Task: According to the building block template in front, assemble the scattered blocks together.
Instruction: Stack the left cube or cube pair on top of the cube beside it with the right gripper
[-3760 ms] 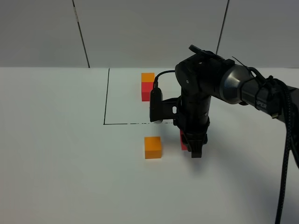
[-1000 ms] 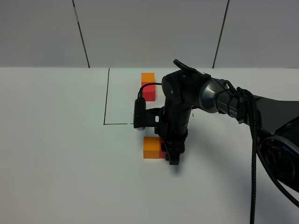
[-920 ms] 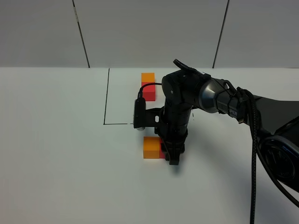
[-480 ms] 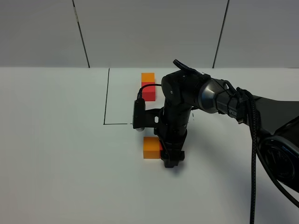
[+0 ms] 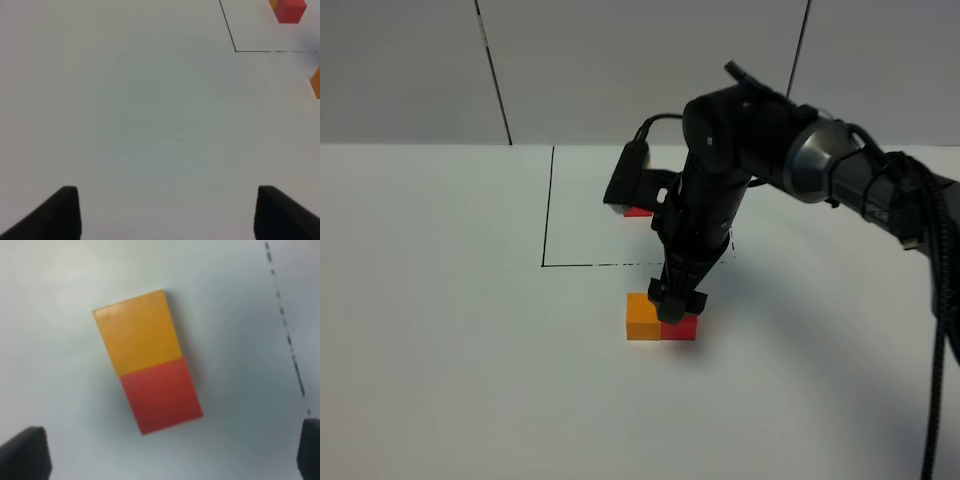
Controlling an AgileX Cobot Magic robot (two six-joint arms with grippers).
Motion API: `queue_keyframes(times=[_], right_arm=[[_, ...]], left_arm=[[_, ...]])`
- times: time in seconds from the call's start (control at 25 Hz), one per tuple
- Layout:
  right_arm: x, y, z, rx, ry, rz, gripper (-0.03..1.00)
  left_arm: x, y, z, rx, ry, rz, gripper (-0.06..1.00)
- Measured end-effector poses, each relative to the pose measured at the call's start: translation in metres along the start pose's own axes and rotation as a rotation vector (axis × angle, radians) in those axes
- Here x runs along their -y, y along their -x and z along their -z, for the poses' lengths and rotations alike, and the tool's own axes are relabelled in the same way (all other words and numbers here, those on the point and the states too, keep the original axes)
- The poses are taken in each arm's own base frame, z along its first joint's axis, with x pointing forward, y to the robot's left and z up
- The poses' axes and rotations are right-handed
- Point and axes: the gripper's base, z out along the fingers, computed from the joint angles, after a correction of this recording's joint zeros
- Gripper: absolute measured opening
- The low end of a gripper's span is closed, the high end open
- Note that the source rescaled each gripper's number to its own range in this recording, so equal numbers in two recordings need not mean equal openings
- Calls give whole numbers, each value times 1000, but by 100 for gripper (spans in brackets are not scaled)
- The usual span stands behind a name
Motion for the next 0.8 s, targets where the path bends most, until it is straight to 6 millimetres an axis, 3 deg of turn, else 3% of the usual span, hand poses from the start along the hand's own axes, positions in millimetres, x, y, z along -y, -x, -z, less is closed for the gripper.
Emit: queue_keyframes(times=[0.24,0.36,0.52,0.8], right_arm=[[10,-22,73,64,-44,-338,100],[19,-39,100,105,-78,-505,100],[16,-74,124,101,-101,-662,100],[-18,-126,131,251,-219,-819,100]], left_arm=[[0,0,0,0,0,0,57],[0,0,0,0,0,0,57],[0,0,0,0,0,0,57],[0,0,0,0,0,0,57]])
